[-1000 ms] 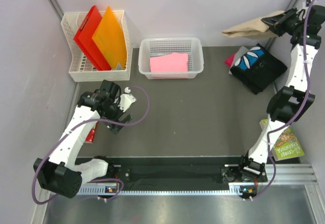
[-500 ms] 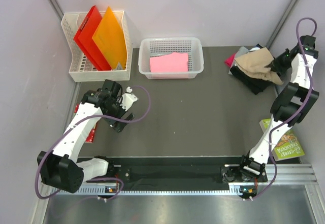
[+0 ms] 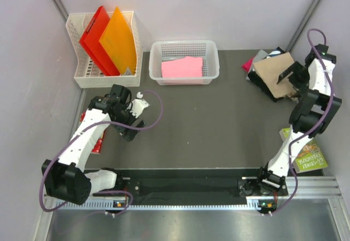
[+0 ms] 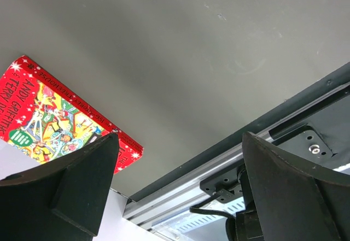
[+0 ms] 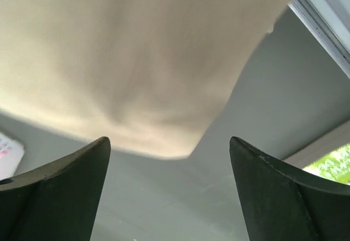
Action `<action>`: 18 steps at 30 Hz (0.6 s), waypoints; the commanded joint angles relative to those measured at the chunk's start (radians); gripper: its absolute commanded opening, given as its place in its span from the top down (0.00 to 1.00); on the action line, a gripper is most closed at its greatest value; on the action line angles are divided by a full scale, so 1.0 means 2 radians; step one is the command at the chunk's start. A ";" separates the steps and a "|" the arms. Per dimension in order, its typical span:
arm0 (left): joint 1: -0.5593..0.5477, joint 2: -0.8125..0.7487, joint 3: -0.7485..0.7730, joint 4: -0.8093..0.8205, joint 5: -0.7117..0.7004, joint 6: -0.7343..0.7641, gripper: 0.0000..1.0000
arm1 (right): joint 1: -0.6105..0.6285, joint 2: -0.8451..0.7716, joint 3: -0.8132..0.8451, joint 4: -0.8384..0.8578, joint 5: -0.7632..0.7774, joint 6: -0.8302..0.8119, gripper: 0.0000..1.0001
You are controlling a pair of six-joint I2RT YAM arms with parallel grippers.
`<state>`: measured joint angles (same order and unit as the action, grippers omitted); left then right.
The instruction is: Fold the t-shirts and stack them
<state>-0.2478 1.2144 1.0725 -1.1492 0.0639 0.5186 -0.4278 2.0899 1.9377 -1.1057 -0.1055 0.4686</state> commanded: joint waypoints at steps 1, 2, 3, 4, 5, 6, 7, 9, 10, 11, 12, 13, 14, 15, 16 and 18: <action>0.004 -0.008 0.011 0.006 0.017 0.004 0.01 | 0.011 -0.122 0.013 -0.002 0.005 0.018 0.07; 0.004 -0.010 0.014 0.004 0.018 0.004 0.01 | 0.013 -0.131 0.009 -0.002 0.005 0.025 0.04; 0.004 -0.010 0.021 0.001 0.018 0.003 0.01 | 0.016 -0.143 0.006 -0.005 0.005 0.027 0.02; 0.005 -0.011 0.025 -0.001 0.019 0.002 0.01 | 0.018 -0.147 0.004 -0.008 0.003 0.027 0.00; 0.006 -0.011 0.028 -0.003 0.019 0.002 0.01 | 0.021 -0.151 -0.001 -0.009 0.001 0.028 0.00; 0.006 -0.013 0.034 -0.004 0.017 0.003 0.01 | 0.021 -0.157 -0.003 -0.009 0.001 0.027 0.00; 0.006 -0.012 0.037 -0.005 0.016 0.002 0.01 | 0.022 -0.161 -0.006 -0.004 -0.003 0.027 0.00; 0.007 -0.012 0.046 -0.010 0.016 0.000 0.01 | 0.021 -0.158 -0.012 0.029 -0.029 0.029 0.00; 0.008 -0.012 0.047 -0.011 0.016 -0.002 0.01 | 0.021 -0.150 -0.009 0.040 -0.045 0.030 0.00; 0.007 -0.012 0.049 -0.011 0.017 -0.004 0.01 | 0.022 -0.140 -0.002 0.064 -0.061 0.033 0.00; 0.007 -0.013 0.050 -0.012 0.016 -0.005 0.01 | 0.023 -0.114 0.003 0.075 -0.090 0.035 0.00; 0.008 -0.013 0.051 -0.014 0.015 -0.006 0.01 | 0.023 -0.100 0.009 0.086 -0.104 0.037 0.00; 0.008 -0.013 0.052 -0.017 0.013 -0.009 0.01 | 0.023 -0.087 0.013 0.120 -0.118 0.040 0.02; 0.009 -0.014 0.051 -0.015 0.012 -0.010 0.01 | 0.023 -0.062 0.014 0.141 -0.151 0.043 0.03; 0.009 -0.017 0.049 -0.014 0.010 -0.012 0.01 | 0.022 -0.050 0.014 0.163 -0.171 0.046 0.05; 0.010 -0.027 0.042 -0.003 0.009 -0.016 0.01 | 0.024 -0.017 0.020 0.214 -0.206 0.050 0.08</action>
<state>-0.2359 1.2110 1.1427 -1.1637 0.0811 0.5098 -0.3908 1.9408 1.9472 -0.8955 -0.3283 0.5411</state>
